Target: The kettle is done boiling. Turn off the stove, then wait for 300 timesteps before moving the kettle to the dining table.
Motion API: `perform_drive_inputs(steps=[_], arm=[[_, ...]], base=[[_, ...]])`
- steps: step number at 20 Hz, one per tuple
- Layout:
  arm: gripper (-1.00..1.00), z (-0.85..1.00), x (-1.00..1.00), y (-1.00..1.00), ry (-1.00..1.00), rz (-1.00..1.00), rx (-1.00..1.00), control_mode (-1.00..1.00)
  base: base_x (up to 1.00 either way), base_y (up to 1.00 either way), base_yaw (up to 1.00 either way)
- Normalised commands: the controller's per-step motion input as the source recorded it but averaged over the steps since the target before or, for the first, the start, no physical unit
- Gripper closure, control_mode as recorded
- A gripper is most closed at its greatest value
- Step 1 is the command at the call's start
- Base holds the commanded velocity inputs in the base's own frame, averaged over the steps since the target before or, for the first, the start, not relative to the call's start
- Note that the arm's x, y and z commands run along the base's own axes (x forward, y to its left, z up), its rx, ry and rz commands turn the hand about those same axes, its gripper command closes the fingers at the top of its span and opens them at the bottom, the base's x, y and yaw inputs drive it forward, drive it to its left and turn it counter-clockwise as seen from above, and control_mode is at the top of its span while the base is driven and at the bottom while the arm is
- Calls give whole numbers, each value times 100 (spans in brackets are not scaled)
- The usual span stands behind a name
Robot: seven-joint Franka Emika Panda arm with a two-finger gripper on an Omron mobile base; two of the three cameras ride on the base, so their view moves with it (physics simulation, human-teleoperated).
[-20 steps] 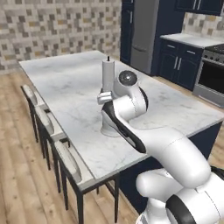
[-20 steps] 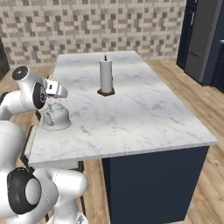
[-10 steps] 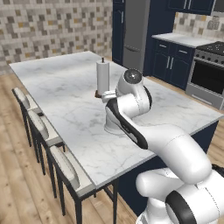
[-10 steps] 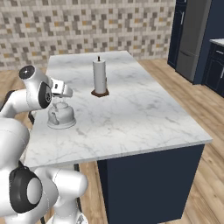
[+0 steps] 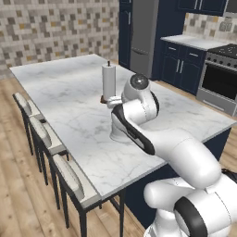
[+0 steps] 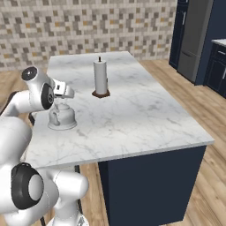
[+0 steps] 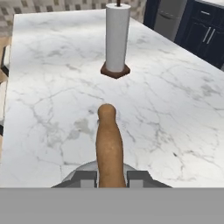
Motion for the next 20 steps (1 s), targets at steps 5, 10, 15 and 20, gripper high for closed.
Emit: perform_drive_inputs(steps=[5,10,15,20], arm=[[100,-16,15,15,-7,0,0,-100],[100,-19,15,26,-9,0,0,-100],[100,-17,7,30,-9,0,0,-100],[100,-19,4,29,-3,0,0,-100]], base=[[0,0,0],[0,0,0],[0,0,0],[0,0,0]])
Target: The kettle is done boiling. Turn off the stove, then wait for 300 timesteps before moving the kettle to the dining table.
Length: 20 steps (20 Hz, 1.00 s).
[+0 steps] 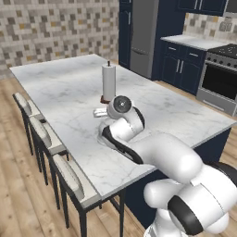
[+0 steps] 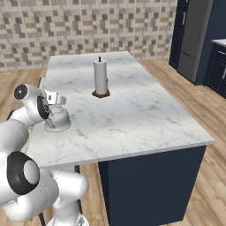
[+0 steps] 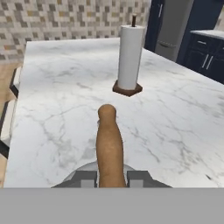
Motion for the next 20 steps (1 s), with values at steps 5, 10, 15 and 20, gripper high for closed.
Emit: perform_drive_inputs(steps=[5,10,15,20], arm=[[100,-14,0,9,-1,0,0,-100],[100,-11,0,15,-1,0,0,-100],[100,-11,0,18,-5,0,0,-100],[100,-14,0,18,-7,0,0,-100]], base=[[0,0,0],[0,0,0],[0,0,0],[0,0,0]])
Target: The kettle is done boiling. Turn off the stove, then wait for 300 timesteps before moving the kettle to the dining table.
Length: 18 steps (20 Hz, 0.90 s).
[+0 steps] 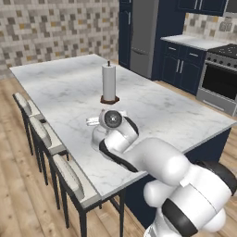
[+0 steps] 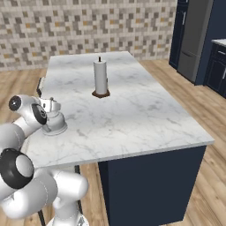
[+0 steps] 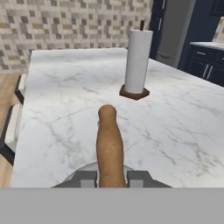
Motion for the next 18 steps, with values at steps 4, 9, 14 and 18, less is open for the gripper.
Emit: perform_drive_inputs(steps=[4,9,14,18], arm=[[100,-19,0,14,-7,0,0,-100],[100,-20,0,10,-4,0,0,-100],[100,-20,0,6,0,0,0,-100],[100,-15,7,3,0,0,0,-100]], base=[[0,0,0],[0,0,0],[0,0,0],[0,0,0]])
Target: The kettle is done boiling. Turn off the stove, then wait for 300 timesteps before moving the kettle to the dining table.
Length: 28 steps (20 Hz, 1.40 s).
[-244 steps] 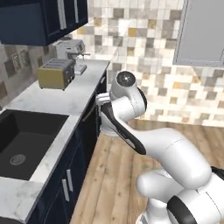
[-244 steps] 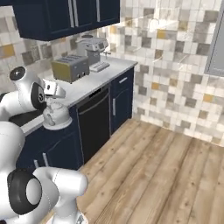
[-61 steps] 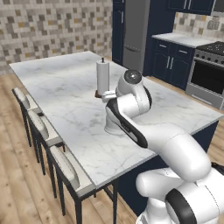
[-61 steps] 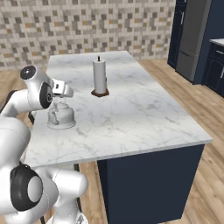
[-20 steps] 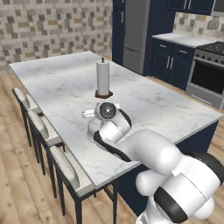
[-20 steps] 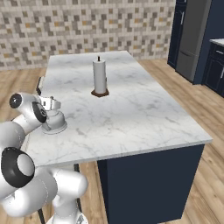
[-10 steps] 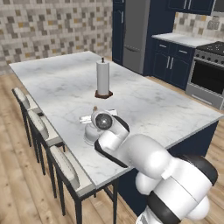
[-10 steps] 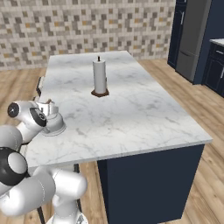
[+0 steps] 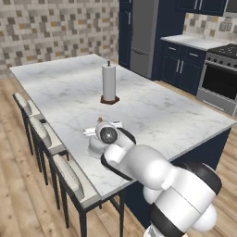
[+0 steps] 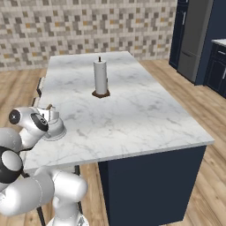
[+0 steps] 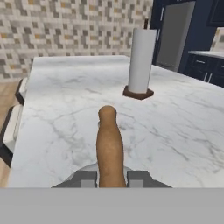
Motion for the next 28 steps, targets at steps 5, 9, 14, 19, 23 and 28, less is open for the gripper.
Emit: perform_drive_inputs(steps=[5,9,14,19,23,28], arm=[[100,-17,8,0,0,0,0,-100],[100,-14,0,0,0,0,1,-100],[100,-13,0,0,-2,0,3,-100],[100,-14,0,0,-3,0,2,-100],[100,-16,0,0,-3,0,2,-100],[-100,-16,0,0,0,0,2,-100]], base=[[0,0,0],[0,0,0],[0,0,0],[0,0,0],[0,0,0],[0,0,0]])
